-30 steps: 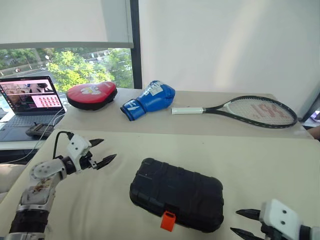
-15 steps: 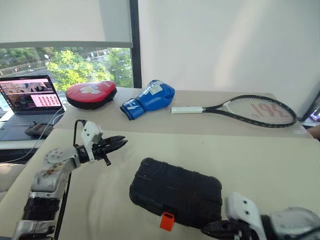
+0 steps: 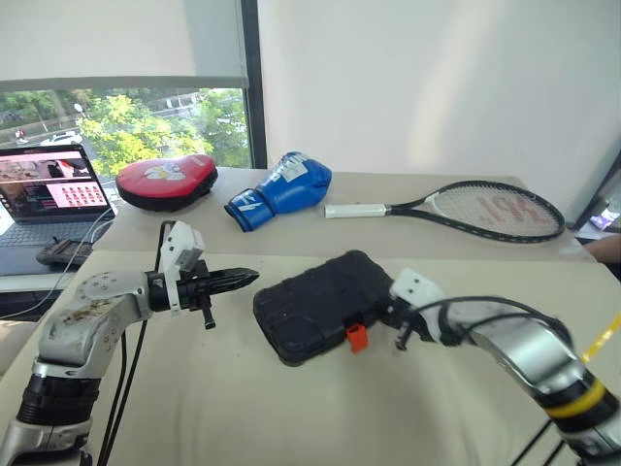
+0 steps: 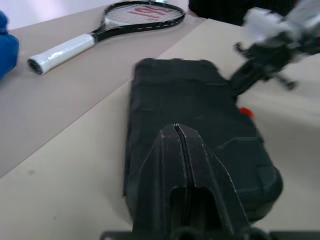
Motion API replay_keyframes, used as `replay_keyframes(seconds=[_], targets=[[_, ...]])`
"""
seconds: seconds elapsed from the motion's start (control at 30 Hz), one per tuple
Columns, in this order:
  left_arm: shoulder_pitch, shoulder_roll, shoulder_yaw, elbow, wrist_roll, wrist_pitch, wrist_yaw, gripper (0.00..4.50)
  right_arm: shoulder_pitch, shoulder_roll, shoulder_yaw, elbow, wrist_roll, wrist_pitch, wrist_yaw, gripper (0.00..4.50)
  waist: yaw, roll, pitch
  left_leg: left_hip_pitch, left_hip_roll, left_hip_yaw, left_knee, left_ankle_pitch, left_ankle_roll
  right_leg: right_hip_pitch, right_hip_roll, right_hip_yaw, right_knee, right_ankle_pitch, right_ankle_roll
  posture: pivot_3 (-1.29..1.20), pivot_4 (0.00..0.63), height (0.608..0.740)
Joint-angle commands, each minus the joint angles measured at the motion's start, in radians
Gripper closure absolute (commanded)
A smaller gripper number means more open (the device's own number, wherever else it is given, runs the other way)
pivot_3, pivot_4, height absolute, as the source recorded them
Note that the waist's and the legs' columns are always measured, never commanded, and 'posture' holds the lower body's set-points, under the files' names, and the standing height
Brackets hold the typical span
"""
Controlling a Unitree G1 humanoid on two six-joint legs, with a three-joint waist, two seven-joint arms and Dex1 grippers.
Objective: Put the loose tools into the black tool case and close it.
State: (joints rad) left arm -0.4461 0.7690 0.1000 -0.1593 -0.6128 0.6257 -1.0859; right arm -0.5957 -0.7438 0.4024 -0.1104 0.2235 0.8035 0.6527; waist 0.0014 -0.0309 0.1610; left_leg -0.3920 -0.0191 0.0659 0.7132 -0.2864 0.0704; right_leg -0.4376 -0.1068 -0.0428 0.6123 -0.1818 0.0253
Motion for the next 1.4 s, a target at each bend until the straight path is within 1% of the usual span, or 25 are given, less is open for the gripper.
replay_keyframes(seconds=[0.03, 0.07, 0.13, 0.2, 0.23, 0.3, 0.33, 0.37, 0.4, 0.47, 0.53, 0.57, 0.6, 0.63, 0.67, 0.8, 0.87, 0.93, 1.07, 1.13, 1.17, 1.4], targets=[[-0.049, 0.018, -0.018, -0.029, -0.024, 0.02, -0.041, 4.45, -0.08, 0.053, -0.021, 0.146, -0.042, -0.161, 0.065, 4.5, -0.004, 0.0, 0.0, -0.001, 0.0, 0.0, 0.0, 0.0, 0.0, -0.001, 0.0, 0.0, 0.0, 0.0, 0.0, 0.0, 0.15, 0.74], [-0.058, 0.02, -0.025, -0.029, -0.026, 0.023, -0.051, 4.45, -0.074, 0.045, -0.036, 0.139, -0.036, -0.167, 0.09, 4.5, -0.005, 0.0, 0.0, -0.002, 0.0, 0.0, 0.0, 0.0, 0.0, -0.002, 0.001, 0.0, 0.0, 0.0, 0.001, 0.0, 0.15, 0.74], [-0.082, 0.027, -0.044, -0.028, -0.031, 0.034, -0.077, 4.45, -0.033, 0.015, -0.107, 0.06, 0.026, -0.149, 0.144, 4.5, -0.005, 0.001, 0.001, -0.002, 0.0, 0.0, 0.0, 0.0, 0.0, -0.002, 0.001, 0.0, 0.0, 0.0, 0.001, 0.0, 0.15, 0.74], [-0.1, 0.035, -0.063, -0.038, -0.034, 0.046, -0.098, 4.45, 0.053, -0.031, -0.203, -0.072, 0.1, -0.098, 0.177, 4.5, 0.0, 0.002, 0.001, -0.006, 0.001, -0.002, 0.0, 0.0, 0.001, -0.003, 0.001, -0.002, 0.0, 0.0, 0.002, 0.0, 0.15, 0.74], [-0.104, 0.04, -0.073, -0.047, -0.035, 0.045, -0.115, 4.48, 0.108, -0.046, -0.259, -0.144, 0.147, -0.067, 0.185, 4.21, 0.005, 0.002, 0.001, -0.008, 0.001, -0.003, 0.0, -0.001, 0.001, -0.004, 0.001, -0.003, 0.0, 0.0, 0.002, 0.0, 0.15, 0.74], [-0.108, 0.049, -0.086, -0.061, -0.045, 0.052, -0.144, 3.97, 0.21, -0.065, -0.355, -0.276, 0.233, -0.011, 0.194, 3.59, 0.01, 0.002, 0.001, -0.01, 0.0, -0.004, 0.0, -0.002, 0.003, -0.004, 0.0, -0.005, -0.001, -0.001, 0.004, 0.0, 0.15, 0.74], [-0.111, 0.057, -0.096, -0.069, -0.052, 0.061, -0.163, 3.8, 0.278, -0.064, -0.418, -0.356, 0.294, 0.027, 0.19, 3.35, 0.01, 0.002, 0.001, -0.01, 0.0, -0.004, 0.0, -0.003, 0.004, -0.004, -0.001, -0.005, -0.002, -0.001, 0.005, 0.0, 0.15, 0.74], [-0.11, 0.068, -0.108, -0.079, -0.056, 0.069, -0.188, 3.38, 0.333, -0.053, -0.468, -0.42, 0.344, 0.063, 0.174, 2.95, 0.01, 0.002, 0.001, -0.011, -0.001, -0.004, 0.001, -0.003, 0.005, -0.003, -0.001, -0.005, -0.002, -0.001, 0.005, 0.0, 0.15, 0.74], [-0.111, 0.076, -0.115, -0.084, -0.058, 0.073, -0.206, 3.12, 0.369, -0.044, -0.502, -0.463, 0.379, 0.091, 0.159, 2.68, 0.012, 0.002, 0.001, -0.012, -0.001, -0.004, 0.0, -0.003, 0.005, -0.004, -0.001, -0.005, -0.004, -0.001, 0.006, 0.0, 0.15, 0.74], [-0.116, 0.078, -0.133, -0.095, -0.057, 0.07, -0.224, 2.32, 0.42, -0.009, -0.519, -0.523, 0.394, 0.123, 0.093, 1.9, 0.011, 0.002, 0.001, -0.011, -0.001, -0.005, 0.001, -0.004, 0.005, -0.002, -0.002, -0.006, -0.003, -0.002, 0.007, 0.0, 0.15, 0.74], [-0.123, 0.075, -0.15, -0.093, -0.038, 0.051, -0.233, 1.63, 0.427, 0.024, -0.507, -0.54, 0.381, 0.144, 0.026, 1.27, 0.008, 0.002, 0.001, -0.01, -0.001, -0.004, 0.003, -0.004, 0.005, -0.001, -0.002, -0.005, -0.002, -0.002, 0.007, 0.0, 0.15, 0.74], [-0.127, 0.068, -0.162, -0.087, -0.018, 0.034, -0.229, 1.19, 0.426, 0.04, -0.491, -0.545, 0.376, 0.151, 0.004, 0.89, 0.007, 0.002, 0.002, -0.008, -0.002, -0.004, 0.003, -0.004, 0.006, -0.001, -0.002, -0.003, -0.003, -0.002, 0.007, 0.0, 0.15, 0.74], [-0.131, 0.058, -0.173, -0.081, -0.004, 0.026, -0.22, 0.9, 0.421, 0.057, -0.476, -0.543, 0.367, 0.155, -0.02, 0.6, 0.009, 0.002, 0.002, -0.007, -0.002, -0.003, 0.003, -0.004, 0.006, -0.001, -0.003, -0.002, -0.003, -0.002, 0.007, 0.0, 0.15, 0.74], [-0.135, 0.052, -0.195, -0.077, 0.009, 0.023, -0.222, 0.48, 0.414, 0.082, -0.455, -0.53, 0.352, 0.163, -0.055, 0.55, 0.01, 0.002, 0.002, -0.006, -0.003, -0.003, 0.003, -0.004, 0.006, -0.001, -0.003, -0.002, -0.002, -0.002, 0.007, 0.0, 0.15, 0.74], [-0.136, 0.047, -0.218, -0.077, 0.026, 0.01, -0.231, 0.16, 0.406, 0.1, -0.43, -0.511, 0.33, 0.168, -0.086, 0.55, 0.01, 0.002, 0.002, -0.005, -0.002, -0.003, 0.003, -0.004, 0.006, -0.001, -0.003, -0.001, -0.002, -0.001, 0.006, 0.0, 0.15, 0.74], [-0.147, 0.009, -0.265, -0.058, 0.07, 0.0, -0.206, 0.16, 0.383, 0.144, -0.388, -0.475, 0.305, 0.178, -0.142, 0.55, 0.012, 0.003, 0.002, -0.003, -0.002, -0.003, 0.002, -0.003, 0.009, 0.0, -0.001, -0.001, 0.0, 0.0, 0.004, 0.0, 0.15, 0.74], [-0.139, -0.003, -0.301, -0.029, 0.122, -0.035, -0.204, 0.16, 0.364, 0.167, -0.362, -0.448, 0.291, 0.173, -0.158, 0.55, 0.011, 0.003, 0.002, -0.003, -0.002, -0.003, 0.002, -0.001, 0.005, 0.0, -0.001, -0.001, 0.0, 0.0, 0.004, 0.0, 0.15, 0.74], [-0.13, -0.012, -0.332, 0.005, 0.165, -0.065, -0.208, 0.16, 0.342, 0.187, -0.339, -0.415, 0.274, 0.166, -0.17, 0.55, 0.009, 0.004, 0.002, -0.003, -0.002, -0.003, 0.002, 0.0, 0.004, 0.0, -0.001, -0.001, 0.0, 0.0, 0.004, 0.0, 0.15, 0.74], [-0.13, -0.029, -0.338, 0.036, 0.197, -0.103, -0.205, 0.16, 0.328, 0.197, -0.328, -0.392, 0.261, 0.16, -0.173, 0.55, 0.009, 0.004, 0.002, -0.005, -0.002, -0.002, 0.002, 0.0, 0.004, -0.002, 0.0, 0.0, 0.0, 0.0, 0.004, 0.0, 0.15, 0.74], [-0.132, -0.03, -0.339, 0.051, 0.205, -0.11, -0.21, 0.09, 0.322, 0.203, -0.335, -0.389, 0.266, 0.163, -0.171, 1.06, 0.01, 0.004, 0.002, -0.005, -0.002, -0.002, 0.002, 0.0, 0.005, -0.002, 0.0, -0.001, 0.0, 0.0, 0.004, 0.0, 0.15, 0.74], [-0.132, -0.029, -0.341, 0.057, 0.209, -0.115, -0.212, 0.09, 0.319, 0.203, -0.334, -0.386, 0.265, 0.162, -0.169, 1.2, 0.01, 0.004, 0.002, -0.005, -0.002, -0.002, 0.002, 0.0, 0.005, -0.002, 0.0, -0.001, -0.001, 0.0, 0.004, 0.0, 0.15, 0.74], [-0.134, -0.031, -0.343, 0.086, 0.232, -0.143, -0.221, 0.09, 0.313, 0.198, -0.329, -0.368, 0.259, 0.159, -0.156, 1.2, 0.01, 0.004, 0.002, -0.005, -0.002, -0.002, 0.002, -0.001, 0.006, -0.001, 0.0, 0.0, -0.001, 0.0, 0.004, 0.0, 0.15, 0.74]])
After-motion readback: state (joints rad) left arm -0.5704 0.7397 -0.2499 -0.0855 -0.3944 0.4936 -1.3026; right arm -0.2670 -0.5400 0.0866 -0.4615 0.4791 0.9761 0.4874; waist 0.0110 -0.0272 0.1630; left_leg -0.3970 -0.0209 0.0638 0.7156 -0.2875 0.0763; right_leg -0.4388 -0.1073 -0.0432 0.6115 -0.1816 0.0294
